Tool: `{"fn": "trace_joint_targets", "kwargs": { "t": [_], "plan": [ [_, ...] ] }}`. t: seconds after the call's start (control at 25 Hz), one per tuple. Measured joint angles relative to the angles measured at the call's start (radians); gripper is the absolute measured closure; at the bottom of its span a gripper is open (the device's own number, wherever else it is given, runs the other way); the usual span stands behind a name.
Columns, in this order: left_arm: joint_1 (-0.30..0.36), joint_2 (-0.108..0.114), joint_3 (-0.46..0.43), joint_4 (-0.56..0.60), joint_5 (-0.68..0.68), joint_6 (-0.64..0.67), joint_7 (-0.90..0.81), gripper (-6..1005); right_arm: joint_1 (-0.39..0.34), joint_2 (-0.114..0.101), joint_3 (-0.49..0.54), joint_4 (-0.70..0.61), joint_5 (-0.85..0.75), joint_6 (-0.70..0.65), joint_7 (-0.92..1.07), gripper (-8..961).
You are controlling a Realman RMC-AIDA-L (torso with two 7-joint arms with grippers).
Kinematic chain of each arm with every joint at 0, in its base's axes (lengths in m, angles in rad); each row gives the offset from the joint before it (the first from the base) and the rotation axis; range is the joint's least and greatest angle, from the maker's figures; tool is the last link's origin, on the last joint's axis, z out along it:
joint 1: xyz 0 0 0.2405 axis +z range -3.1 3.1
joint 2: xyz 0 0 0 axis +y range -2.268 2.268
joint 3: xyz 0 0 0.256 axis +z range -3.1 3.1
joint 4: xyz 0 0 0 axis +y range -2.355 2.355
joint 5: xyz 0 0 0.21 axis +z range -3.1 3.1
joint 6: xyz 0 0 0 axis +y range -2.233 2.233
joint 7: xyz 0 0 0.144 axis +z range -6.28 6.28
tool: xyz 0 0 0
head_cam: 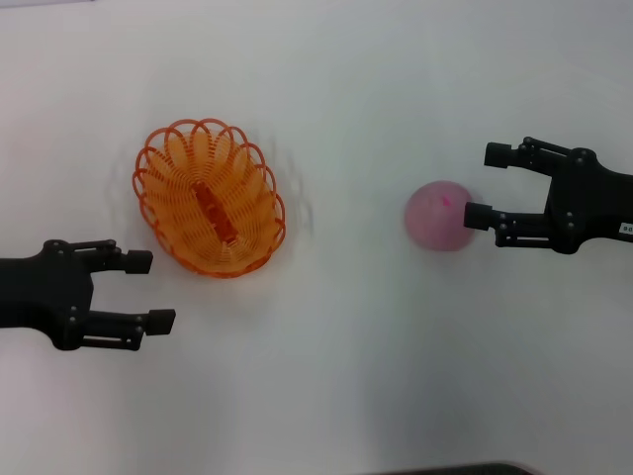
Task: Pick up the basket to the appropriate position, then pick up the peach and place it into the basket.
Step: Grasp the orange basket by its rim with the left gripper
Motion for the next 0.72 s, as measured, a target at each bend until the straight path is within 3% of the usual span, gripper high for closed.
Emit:
{"fn": "trace_joint_targets", "kwargs": {
  "t": [0.44, 0.72],
  "plan": [
    [-0.048, -0.009, 0.0, 0.0, 0.004, -0.015, -0.046, 125, 0.006, 0.0, 0.0, 0.001, 0.002, 0.006, 0.001, 11],
    [-0.12, -0.007, 0.0, 0.008, 0.005, -0.033, -0.119, 124, 0.007, 0.001, -0.003, 0.009, 0.003, 0.006, 0.001, 11]
  ]
}}
